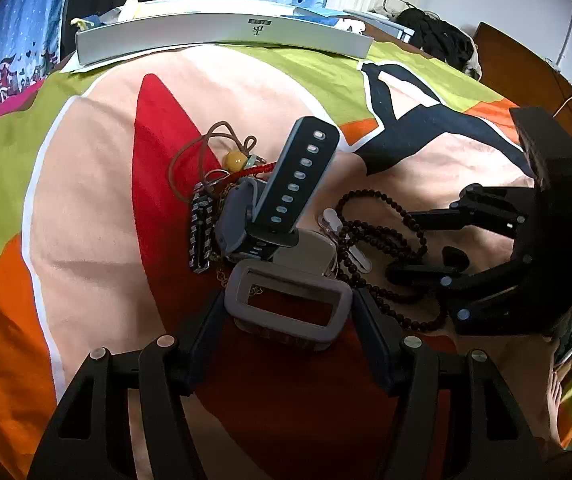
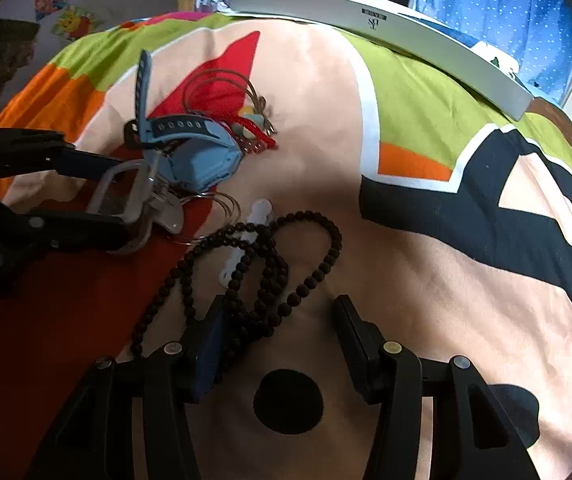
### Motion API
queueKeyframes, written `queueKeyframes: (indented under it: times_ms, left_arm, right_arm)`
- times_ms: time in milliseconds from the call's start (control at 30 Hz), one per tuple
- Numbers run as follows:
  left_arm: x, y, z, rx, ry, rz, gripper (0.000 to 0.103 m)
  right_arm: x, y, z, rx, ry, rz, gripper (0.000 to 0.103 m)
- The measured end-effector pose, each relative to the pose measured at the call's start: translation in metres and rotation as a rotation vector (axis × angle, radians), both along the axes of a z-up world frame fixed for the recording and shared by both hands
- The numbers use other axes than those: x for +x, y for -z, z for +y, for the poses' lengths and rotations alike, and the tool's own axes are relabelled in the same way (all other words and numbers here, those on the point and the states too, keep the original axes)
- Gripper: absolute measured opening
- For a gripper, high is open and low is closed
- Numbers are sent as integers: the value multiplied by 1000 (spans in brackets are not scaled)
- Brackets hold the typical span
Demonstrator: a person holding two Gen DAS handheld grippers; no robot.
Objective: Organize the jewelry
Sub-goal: 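Grasp the black bead necklace with the right tool while the left tool grasps the white buckle, then carry the necklace and buckle into the white tray and open both tools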
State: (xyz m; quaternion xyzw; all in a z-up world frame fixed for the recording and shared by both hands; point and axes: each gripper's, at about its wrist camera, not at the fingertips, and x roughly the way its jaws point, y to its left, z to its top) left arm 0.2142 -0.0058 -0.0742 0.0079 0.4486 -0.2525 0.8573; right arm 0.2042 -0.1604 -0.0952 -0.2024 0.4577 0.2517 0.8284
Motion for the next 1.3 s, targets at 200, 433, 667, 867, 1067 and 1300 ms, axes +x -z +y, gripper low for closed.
queueKeyframes:
  times_ms: [200,433,667,867,1067,1300]
  left_arm:
    - [-2,-2,3,-13,-23,29,58]
    - [-15,-7,3,-5,-67,42,58]
    - [-32,-18,10,-65,-116,76,57]
    - [-46,-29,10,-101,-141,79,57]
    - [-56,-44,6,-131,-158,41,57]
    - [-54,-56,9,-144,-208,-2,57]
  right_arm:
    - [-6,3,6,-28,65,-67,38]
    - [-14,-13,-9,80,128,-110,13]
    - [-36,-39,-26,191,180,-140,12]
    - [-55,-58,-35,235,164,-162,12]
    - [-58,-76,-42,268,155,-194,12]
    - [-48,-95,-46,305,158,-223,12]
